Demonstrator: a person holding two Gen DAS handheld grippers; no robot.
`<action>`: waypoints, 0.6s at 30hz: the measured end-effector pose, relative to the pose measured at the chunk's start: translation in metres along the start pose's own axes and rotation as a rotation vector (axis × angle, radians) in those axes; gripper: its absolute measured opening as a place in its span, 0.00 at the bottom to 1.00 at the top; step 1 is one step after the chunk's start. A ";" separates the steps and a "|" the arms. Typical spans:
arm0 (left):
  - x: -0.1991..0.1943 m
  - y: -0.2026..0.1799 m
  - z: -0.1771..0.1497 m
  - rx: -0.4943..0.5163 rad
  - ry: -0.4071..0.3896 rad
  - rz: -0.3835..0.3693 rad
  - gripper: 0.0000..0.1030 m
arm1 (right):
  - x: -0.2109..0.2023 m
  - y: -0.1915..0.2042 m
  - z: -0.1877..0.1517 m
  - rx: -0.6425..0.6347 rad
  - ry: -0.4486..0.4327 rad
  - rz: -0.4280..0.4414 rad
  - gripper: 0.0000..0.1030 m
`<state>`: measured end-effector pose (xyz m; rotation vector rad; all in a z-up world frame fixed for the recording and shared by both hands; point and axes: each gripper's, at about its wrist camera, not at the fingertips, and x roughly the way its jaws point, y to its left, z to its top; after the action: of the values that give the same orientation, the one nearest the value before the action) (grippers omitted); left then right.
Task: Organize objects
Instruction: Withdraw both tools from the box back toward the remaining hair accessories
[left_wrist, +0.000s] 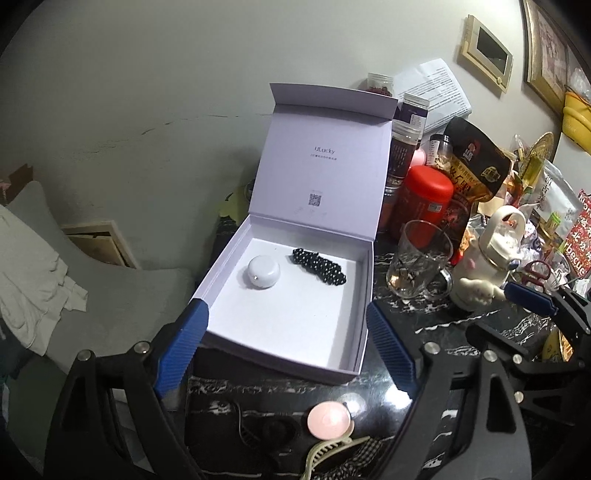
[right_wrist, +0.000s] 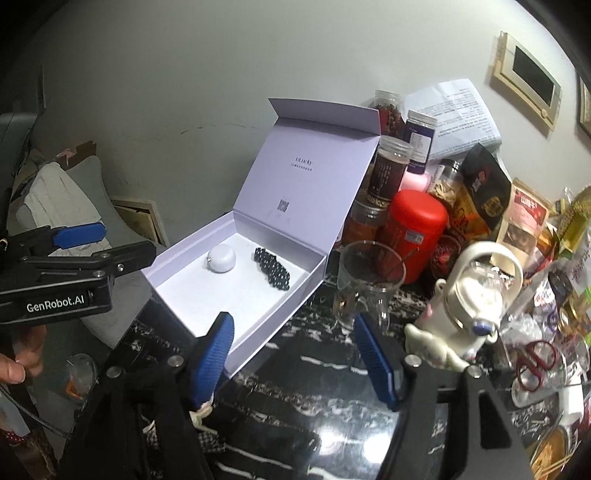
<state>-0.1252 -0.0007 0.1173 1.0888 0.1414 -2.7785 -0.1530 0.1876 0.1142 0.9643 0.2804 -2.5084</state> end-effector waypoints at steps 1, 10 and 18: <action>-0.003 -0.001 -0.004 0.002 -0.002 0.004 0.85 | -0.001 0.000 -0.003 0.002 0.001 -0.003 0.70; -0.019 0.000 -0.035 0.003 0.006 0.018 0.86 | -0.012 0.004 -0.034 0.021 0.016 0.007 0.70; -0.024 0.001 -0.062 0.016 0.025 0.020 0.86 | -0.013 0.015 -0.059 0.017 0.034 0.032 0.70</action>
<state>-0.0661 0.0097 0.0881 1.1235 0.1107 -2.7541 -0.1020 0.1983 0.0790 1.0110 0.2520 -2.4709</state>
